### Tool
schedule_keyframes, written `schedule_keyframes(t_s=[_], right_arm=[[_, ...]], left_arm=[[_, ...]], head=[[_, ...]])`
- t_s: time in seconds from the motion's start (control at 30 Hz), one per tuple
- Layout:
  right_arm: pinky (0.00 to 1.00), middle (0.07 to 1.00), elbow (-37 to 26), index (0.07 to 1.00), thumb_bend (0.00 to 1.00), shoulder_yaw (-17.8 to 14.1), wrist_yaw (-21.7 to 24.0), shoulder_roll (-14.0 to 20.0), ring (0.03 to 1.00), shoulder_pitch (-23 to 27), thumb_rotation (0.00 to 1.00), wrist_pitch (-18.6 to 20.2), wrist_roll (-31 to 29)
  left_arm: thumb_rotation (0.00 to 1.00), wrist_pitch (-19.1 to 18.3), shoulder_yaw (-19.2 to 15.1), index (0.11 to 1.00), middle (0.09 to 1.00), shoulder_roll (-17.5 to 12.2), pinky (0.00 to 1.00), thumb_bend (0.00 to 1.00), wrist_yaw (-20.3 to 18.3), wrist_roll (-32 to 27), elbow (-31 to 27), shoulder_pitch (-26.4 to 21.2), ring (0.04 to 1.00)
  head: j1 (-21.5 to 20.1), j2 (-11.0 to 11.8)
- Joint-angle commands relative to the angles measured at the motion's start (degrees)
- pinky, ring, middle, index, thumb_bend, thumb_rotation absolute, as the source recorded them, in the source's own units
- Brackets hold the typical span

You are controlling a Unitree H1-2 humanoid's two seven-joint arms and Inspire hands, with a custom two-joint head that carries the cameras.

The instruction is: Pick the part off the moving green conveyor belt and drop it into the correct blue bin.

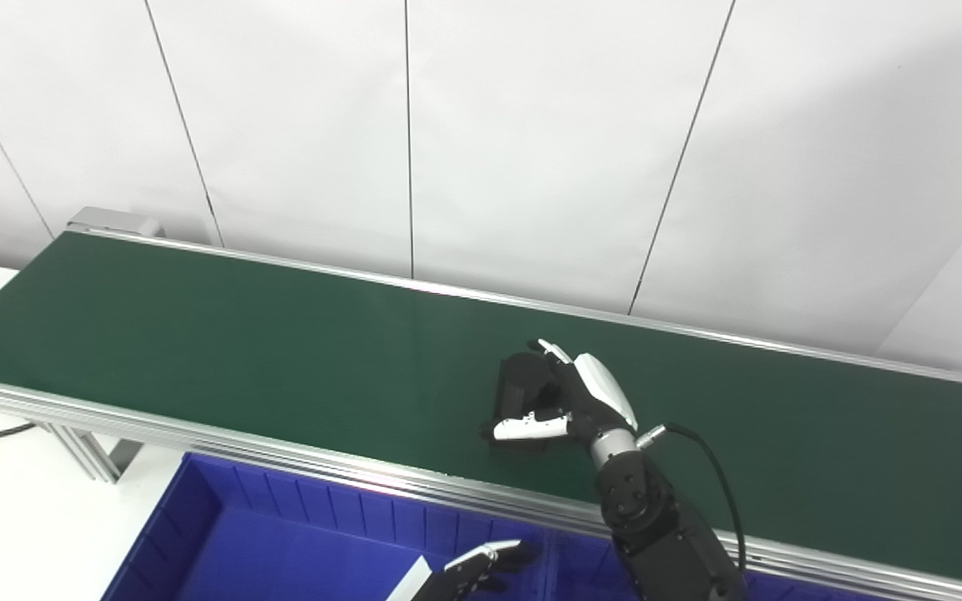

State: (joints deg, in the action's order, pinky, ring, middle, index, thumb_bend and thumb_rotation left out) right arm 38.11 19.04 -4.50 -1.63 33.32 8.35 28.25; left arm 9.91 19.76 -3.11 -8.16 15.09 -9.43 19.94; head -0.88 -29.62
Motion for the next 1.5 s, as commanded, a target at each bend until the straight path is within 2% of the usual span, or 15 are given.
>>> schedule_keyframes(t_s=[0.0, 0.07, 0.1, 0.17, 0.23, 0.3, 0.4, 0.5, 0.6, 0.67, 0.83, 1.0, 1.23, 1.37, 1.47], right_arm=[[0.57, 0.757, 0.61, 0.753, 0.73, -0.82, -1.39, -1.57, 0.656, 1.55, 0.03, -3.96, -1.81], [0.55, 0.704, 0.71, 0.718, 0.68, -1.67, -2.36, -2.01, 0.614, 1.50, 0.01, -4.26, -2.60], [0.53, 0.609, 0.74, 0.619, 0.60, -2.00, -3.19, -2.23, 0.523, 1.50, 0.01, -4.44, -2.75], [0.52, 0.548, 0.67, 0.504, 0.53, -2.26, -4.79, -2.53, 0.470, 1.39, 0.00, -4.68, -2.68], [0.49, 0.547, 0.66, 0.481, 0.51, -2.37, -5.91, -2.76, 0.449, 1.33, 0.00, -4.80, -2.76], [0.36, 0.508, 0.43, 0.490, 0.51, -2.62, -7.07, -3.09, 0.449, 0.92, 0.00, -5.39, -3.05], [0.27, 0.455, 0.80, 0.506, 0.51, -2.89, -8.69, -3.49, 0.449, 0.49, 0.00, -6.79, -3.37], [0.39, 0.498, 1.50, 0.519, 0.51, -2.90, -9.93, -3.78, 0.417, 0.53, 0.00, -6.72, -3.16], [0.38, 0.498, 2.29, 0.523, 0.51, -2.91, -10.88, -3.59, 0.406, 0.68, 0.00, -7.36, -2.98], [0.44, 0.502, 3.09, 0.516, 0.51, -2.80, -11.56, -3.45, 0.423, 0.93, 0.00, -8.05, -2.81], [0.46, 0.511, 4.14, 0.510, 0.51, -2.86, -13.56, -3.01, 0.432, 1.11, 0.00, -10.09, -2.52], [0.43, 0.500, 3.46, 0.520, 0.51, -3.72, -15.62, -3.11, 0.418, 0.34, 0.00, -12.92, -3.14], [0.41, 0.481, -4.93, 0.531, 0.51, -4.51, -16.65, -2.82, 0.405, -4.10, 0.00, -13.92, -2.92], [0.44, 0.492, -12.43, 0.520, 0.51, -5.06, -15.65, -2.31, 0.422, -7.68, 0.00, -12.49, -2.78], [0.41, 0.505, -17.94, 0.521, 0.51, -5.45, -14.28, -1.57, 0.417, -10.47, 0.00, -11.57, -2.78]], left_arm=[[0.54, 0.65, 0.34, 0.814, 0.847, 0.36, 0.80, 0.98, 0.42, -0.05, -1.63, 0.25, 0.849], [0.54, 0.82, 0.44, 0.811, 0.845, 0.40, 0.80, 0.98, 0.37, -0.29, -1.85, 0.24, 0.849], [0.53, 0.48, 0.44, 0.810, 0.844, 0.42, 0.80, 0.98, 0.27, -0.46, -2.22, 0.31, 0.850], [0.53, -0.10, 0.44, 0.811, 0.850, 0.43, 0.80, 0.99, 0.09, -0.70, -2.82, 0.40, 0.855], [0.53, -0.15, 0.41, 0.814, 0.855, 0.29, 0.80, 0.99, -0.07, -1.09, -2.98, 0.23, 0.856], [0.53, -0.01, 0.39, 0.815, 0.855, 0.05, 0.80, 0.99, -0.11, -1.09, -2.86, 0.06, 0.857], [0.53, 0.10, 0.21, 0.815, 0.854, -0.12, 0.81, 0.98, -0.11, -1.64, -2.65, -0.05, 0.859], [0.53, 0.75, -0.19, 0.817, 0.859, -0.41, 0.82, 0.98, -0.05, -2.04, -1.84, -0.64, 0.866], [0.52, 1.44, -0.55, 0.818, 0.858, -0.73, 0.82, 0.98, 0.10, -2.21, -0.90, -1.22, 0.862], [0.52, 1.61, -0.83, 0.816, 0.859, -0.88, 0.82, 0.98, 0.31, -2.12, -0.47, -1.48, 0.865], [0.54, 1.20, -1.52, 0.821, 0.867, -1.05, 0.85, 0.98, 0.14, -2.70, 0.27, -2.04, 0.882], [0.54, 0.82, -2.53, 0.824, 0.872, -0.83, 0.87, 0.99, 0.14, -3.67, 1.35, -2.48, 0.896], [0.52, 0.81, -3.76, 0.827, 0.878, -0.93, 0.91, 0.98, -0.23, -5.70, 2.68, -3.46, 0.910], [0.52, 1.29, -4.31, 0.829, 0.883, -1.37, 0.92, 0.97, -0.34, -6.25, 3.70, -4.18, 0.914], [0.53, 1.93, -4.49, 0.835, 0.875, -1.80, 0.89, 0.96, -0.42, -6.37, 4.77, -4.91, 0.905]], head=[[0.01, -0.08], [-0.23, -0.67], [-0.38, -0.79], [-0.39, -0.82], [-0.46, -0.98], [-0.67, -1.08], [-1.42, -1.11], [-1.98, -1.07], [-2.48, -1.08], [-2.71, -1.01], [-3.32, -1.05], [-4.28, -0.84], [-5.77, -0.91], [-7.09, -1.12], [-7.37, -1.15]])
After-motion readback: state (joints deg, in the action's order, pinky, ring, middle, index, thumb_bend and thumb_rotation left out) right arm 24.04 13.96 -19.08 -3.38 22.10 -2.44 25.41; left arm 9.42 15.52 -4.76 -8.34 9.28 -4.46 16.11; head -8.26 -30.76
